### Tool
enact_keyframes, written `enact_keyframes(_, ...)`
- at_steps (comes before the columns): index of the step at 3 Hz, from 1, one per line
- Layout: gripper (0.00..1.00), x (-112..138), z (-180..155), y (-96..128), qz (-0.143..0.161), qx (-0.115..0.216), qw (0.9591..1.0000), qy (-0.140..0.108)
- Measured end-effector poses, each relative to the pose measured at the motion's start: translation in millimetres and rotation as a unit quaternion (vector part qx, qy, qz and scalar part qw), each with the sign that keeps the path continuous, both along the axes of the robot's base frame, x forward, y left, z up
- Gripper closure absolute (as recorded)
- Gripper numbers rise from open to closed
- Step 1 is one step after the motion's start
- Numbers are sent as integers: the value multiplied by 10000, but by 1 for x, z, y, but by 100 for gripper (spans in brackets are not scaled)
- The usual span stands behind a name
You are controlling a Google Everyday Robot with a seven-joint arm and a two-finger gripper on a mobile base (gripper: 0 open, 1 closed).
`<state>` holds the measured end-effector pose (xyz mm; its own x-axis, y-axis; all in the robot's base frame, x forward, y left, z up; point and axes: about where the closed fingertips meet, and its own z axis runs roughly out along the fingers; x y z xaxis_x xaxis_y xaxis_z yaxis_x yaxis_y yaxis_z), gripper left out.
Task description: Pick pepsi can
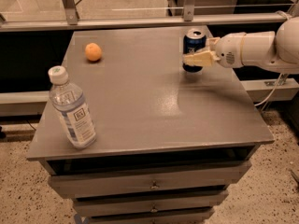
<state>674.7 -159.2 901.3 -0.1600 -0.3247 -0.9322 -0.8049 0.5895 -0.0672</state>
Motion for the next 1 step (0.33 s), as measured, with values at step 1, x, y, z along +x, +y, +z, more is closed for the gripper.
enact_keyframes(1, 100, 0, 0, 1, 6, 0, 10000, 2)
